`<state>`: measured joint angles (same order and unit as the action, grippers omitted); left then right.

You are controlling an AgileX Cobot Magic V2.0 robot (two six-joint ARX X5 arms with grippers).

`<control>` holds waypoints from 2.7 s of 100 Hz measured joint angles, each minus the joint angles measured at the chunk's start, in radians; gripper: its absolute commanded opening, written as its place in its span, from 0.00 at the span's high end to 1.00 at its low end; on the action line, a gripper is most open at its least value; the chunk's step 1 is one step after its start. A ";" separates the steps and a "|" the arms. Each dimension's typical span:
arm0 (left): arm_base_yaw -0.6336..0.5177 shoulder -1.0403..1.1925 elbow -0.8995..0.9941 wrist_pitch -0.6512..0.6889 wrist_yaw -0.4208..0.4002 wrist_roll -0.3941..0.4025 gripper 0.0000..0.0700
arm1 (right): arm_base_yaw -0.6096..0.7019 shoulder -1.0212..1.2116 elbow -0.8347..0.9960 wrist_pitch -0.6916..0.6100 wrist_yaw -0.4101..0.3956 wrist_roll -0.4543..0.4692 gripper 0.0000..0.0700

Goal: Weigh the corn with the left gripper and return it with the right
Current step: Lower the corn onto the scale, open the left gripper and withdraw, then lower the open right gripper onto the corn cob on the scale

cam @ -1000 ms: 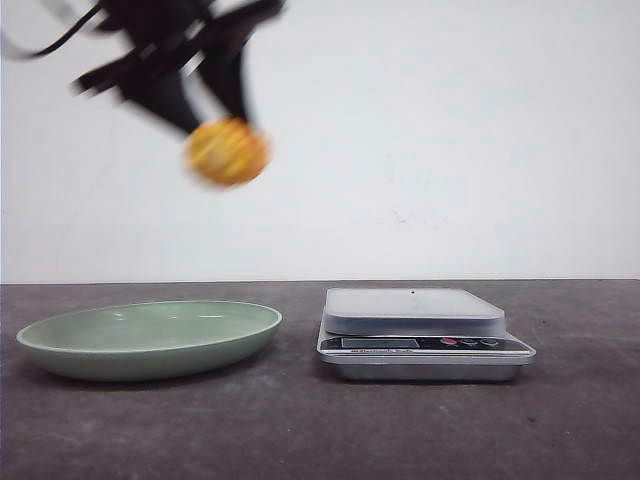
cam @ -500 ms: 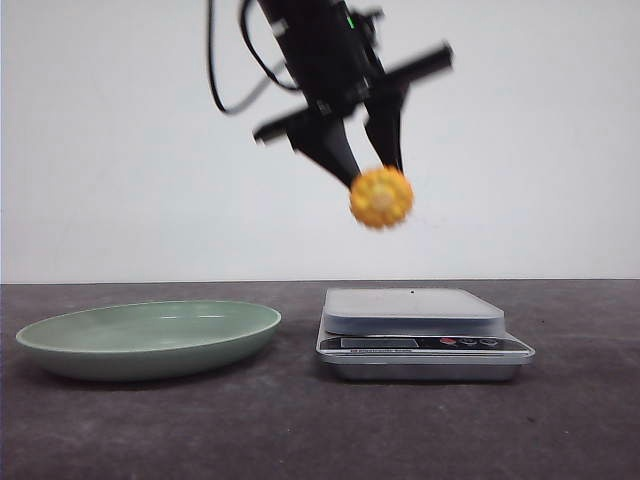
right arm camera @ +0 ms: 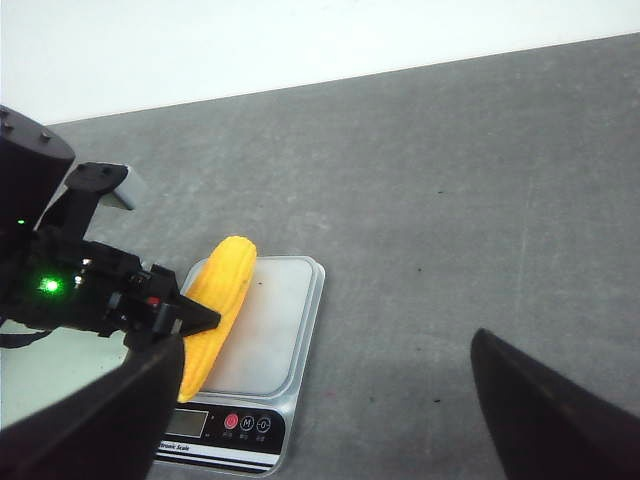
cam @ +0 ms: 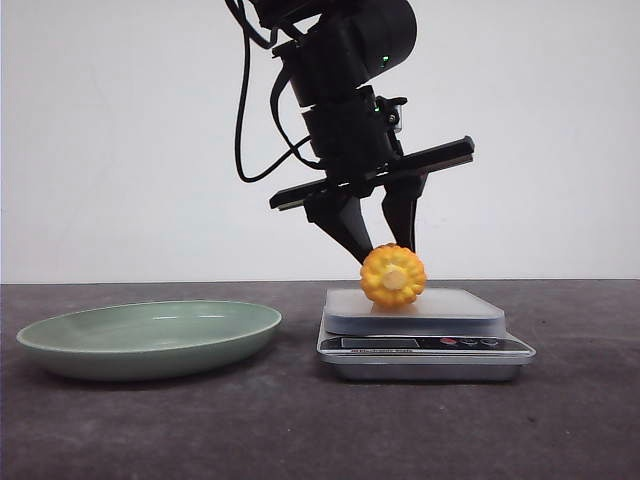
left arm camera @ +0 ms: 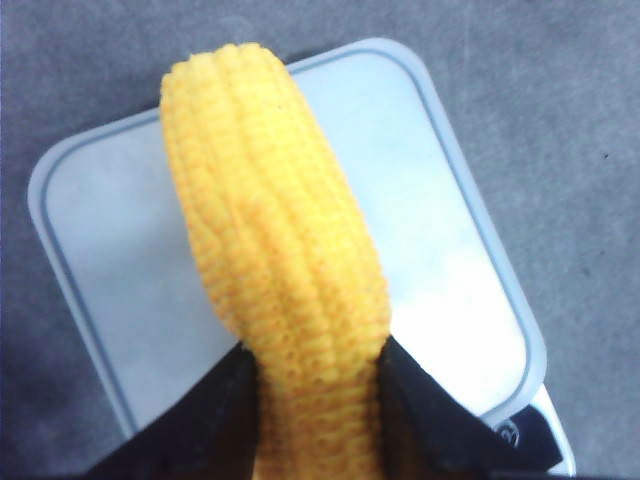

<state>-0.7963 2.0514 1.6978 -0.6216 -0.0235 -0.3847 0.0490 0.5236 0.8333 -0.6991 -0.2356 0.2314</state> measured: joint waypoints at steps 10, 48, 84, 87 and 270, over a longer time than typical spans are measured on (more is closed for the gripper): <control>0.000 0.000 0.000 0.013 0.000 0.000 0.31 | 0.001 0.000 0.000 0.000 0.000 0.000 0.17; 0.001 -0.060 0.125 -0.080 -0.043 0.063 0.31 | 0.001 0.000 0.000 0.000 0.000 -0.008 0.17; 0.190 -0.587 0.301 -0.192 -0.232 0.230 0.32 | 0.039 0.000 0.000 0.000 0.000 -0.008 0.17; 0.217 -0.629 0.300 -0.224 -0.249 0.237 0.32 | 0.045 0.000 0.000 0.000 0.000 -0.009 0.17; 0.454 -1.802 -0.433 -0.799 -0.309 0.009 0.32 | 0.502 1.187 0.369 0.261 0.190 0.066 0.26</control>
<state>-0.3424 0.2493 1.2648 -1.4208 -0.3328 -0.3756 0.5514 1.7107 1.2018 -0.4381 -0.0452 0.2977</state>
